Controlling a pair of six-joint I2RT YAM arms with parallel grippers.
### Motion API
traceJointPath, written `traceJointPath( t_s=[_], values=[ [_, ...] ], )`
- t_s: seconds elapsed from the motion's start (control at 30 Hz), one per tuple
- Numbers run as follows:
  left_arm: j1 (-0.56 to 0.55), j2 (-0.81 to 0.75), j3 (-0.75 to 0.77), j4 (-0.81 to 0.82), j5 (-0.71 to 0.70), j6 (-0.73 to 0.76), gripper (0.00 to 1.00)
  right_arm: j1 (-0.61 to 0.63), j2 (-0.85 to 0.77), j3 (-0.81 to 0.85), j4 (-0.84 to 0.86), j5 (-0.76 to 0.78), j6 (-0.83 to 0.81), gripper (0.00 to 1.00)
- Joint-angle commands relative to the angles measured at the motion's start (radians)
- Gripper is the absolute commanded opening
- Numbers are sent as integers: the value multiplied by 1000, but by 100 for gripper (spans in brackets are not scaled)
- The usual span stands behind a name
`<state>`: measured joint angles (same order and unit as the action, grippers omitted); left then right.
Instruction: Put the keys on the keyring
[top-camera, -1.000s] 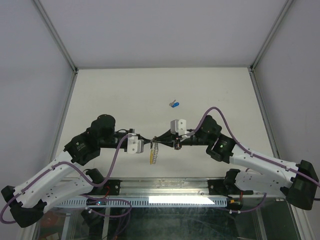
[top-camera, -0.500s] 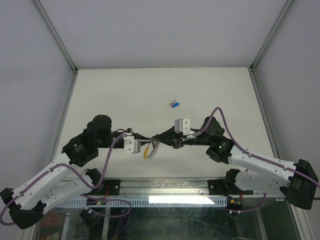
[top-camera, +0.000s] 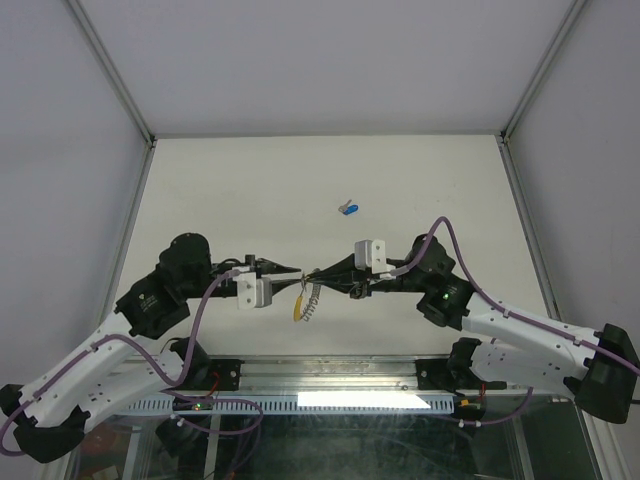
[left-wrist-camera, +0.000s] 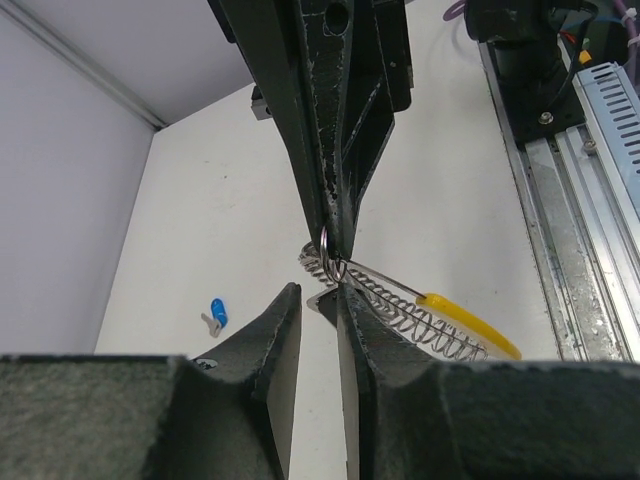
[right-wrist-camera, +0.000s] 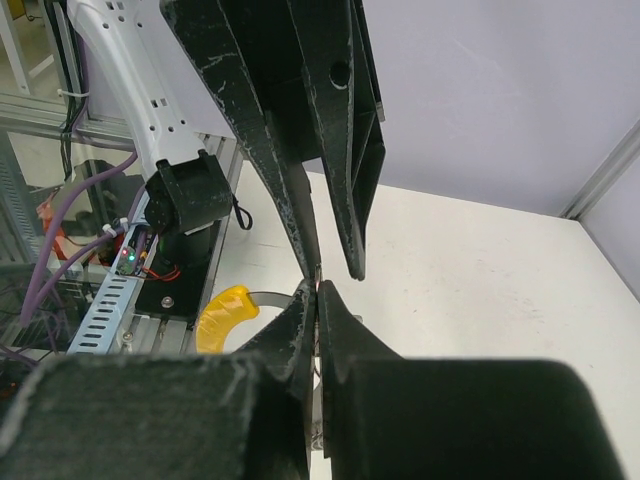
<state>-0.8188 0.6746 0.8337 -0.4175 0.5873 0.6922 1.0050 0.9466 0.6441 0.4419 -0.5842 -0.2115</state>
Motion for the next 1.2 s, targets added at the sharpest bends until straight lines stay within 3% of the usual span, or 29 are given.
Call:
traceJointPath(
  t_s=[0.0, 0.53, 0.83, 0.97, 1.17],
  values=[
    [-7, 18, -15, 62, 50, -23, 20, 1, -16, 20, 35, -7, -14, 0],
    [-7, 40, -16, 110, 109, -42, 20, 2, -11, 13, 36, -17, -14, 0],
    [-7, 62, -12, 111, 101, -45, 0, 2, -12, 14, 35, -23, -14, 0],
    [-6, 67, -7, 80, 71, -29, 0, 1, -21, 19, -8, -18, -26, 0],
    [-7, 85, 62, -95, -50, 65, 0, 1, -49, 47, -166, 28, -91, 23]
  ],
)
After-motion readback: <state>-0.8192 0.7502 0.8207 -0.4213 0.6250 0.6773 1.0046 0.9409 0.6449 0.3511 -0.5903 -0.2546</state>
